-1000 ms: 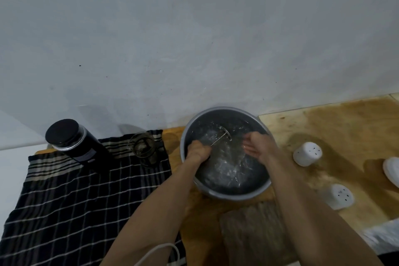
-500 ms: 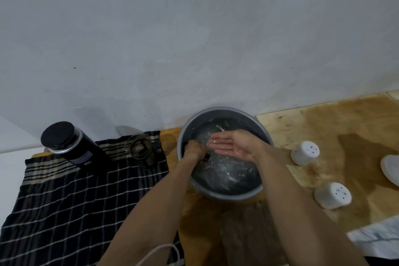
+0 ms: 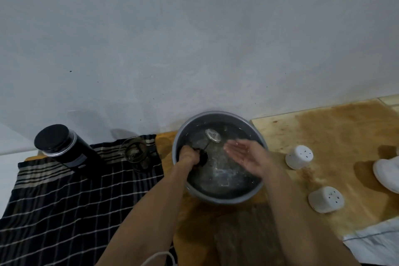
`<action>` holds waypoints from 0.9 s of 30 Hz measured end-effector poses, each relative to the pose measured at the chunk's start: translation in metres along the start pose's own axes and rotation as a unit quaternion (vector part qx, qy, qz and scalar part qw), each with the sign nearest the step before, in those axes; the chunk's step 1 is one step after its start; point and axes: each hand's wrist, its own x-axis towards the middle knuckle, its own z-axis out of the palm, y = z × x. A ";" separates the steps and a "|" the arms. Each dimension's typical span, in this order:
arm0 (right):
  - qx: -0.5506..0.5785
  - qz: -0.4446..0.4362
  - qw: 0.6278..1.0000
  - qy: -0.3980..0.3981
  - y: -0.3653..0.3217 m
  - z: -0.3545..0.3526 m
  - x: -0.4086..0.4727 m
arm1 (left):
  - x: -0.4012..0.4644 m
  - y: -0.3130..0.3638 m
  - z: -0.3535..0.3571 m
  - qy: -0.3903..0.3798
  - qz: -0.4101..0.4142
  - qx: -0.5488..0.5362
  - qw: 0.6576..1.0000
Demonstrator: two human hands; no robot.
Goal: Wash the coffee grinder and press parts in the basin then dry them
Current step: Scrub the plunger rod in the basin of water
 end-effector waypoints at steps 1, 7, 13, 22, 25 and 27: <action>-0.021 -0.015 0.999 -0.037 -0.011 0.008 -0.004 | 0.000 -0.001 0.000 0.004 0.002 0.010 1.000; -0.204 -0.043 0.977 -0.054 -0.043 0.030 -0.002 | -0.005 -0.001 0.001 0.018 0.010 -0.034 0.999; -0.314 -0.016 0.924 0.219 0.007 -0.010 0.026 | -0.008 0.001 -0.001 -0.002 0.012 -0.218 0.976; -0.064 0.069 0.994 -0.062 0.030 0.031 0.012 | -0.010 0.004 -0.004 -0.090 -0.007 -0.348 0.933; -0.144 0.018 0.985 -0.090 0.018 0.054 0.006 | -0.007 0.004 -0.003 -0.100 -0.004 -0.341 0.935; -0.208 -0.024 0.977 -0.046 0.011 0.055 0.009 | -0.009 0.008 -0.004 -0.099 -0.028 -0.362 0.927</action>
